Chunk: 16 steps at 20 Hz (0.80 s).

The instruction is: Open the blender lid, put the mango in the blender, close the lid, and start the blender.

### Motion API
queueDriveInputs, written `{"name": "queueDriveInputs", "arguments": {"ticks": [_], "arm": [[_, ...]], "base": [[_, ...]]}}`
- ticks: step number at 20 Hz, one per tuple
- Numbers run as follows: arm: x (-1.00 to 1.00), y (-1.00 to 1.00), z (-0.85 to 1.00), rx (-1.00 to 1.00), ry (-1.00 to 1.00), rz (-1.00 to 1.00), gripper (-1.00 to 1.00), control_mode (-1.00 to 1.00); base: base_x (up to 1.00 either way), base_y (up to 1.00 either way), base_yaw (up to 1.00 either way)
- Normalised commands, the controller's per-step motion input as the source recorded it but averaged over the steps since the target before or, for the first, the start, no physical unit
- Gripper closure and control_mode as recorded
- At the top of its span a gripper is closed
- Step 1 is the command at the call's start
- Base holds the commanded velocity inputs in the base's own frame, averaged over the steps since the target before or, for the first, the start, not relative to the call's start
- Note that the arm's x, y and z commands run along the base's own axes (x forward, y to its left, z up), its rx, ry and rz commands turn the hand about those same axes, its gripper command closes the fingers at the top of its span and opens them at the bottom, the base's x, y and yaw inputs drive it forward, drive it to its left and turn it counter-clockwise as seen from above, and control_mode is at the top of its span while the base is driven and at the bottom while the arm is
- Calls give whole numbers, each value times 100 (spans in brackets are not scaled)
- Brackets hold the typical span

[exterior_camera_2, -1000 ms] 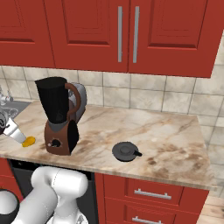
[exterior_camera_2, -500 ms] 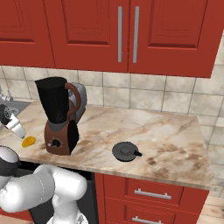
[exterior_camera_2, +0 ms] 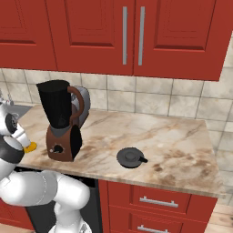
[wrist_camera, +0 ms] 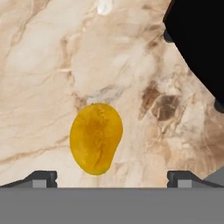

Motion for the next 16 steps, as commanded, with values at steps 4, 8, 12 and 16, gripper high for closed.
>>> {"name": "queueDriveInputs", "arguments": {"ticks": [4, 8, 12, 16], "arm": [[10, 1, -17, 2, -6, 0, -100, -100], [1, 0, -10, 0, -9, 0, -100, -100], [0, 0, -13, 0, -7, 0, -100, -100], [4, 0, -16, 0, -2, 0, -100, -100]], "base": [[0, 0, 0], [0, 0, 0], [0, 0, 0], [0, 0, 0]]}}
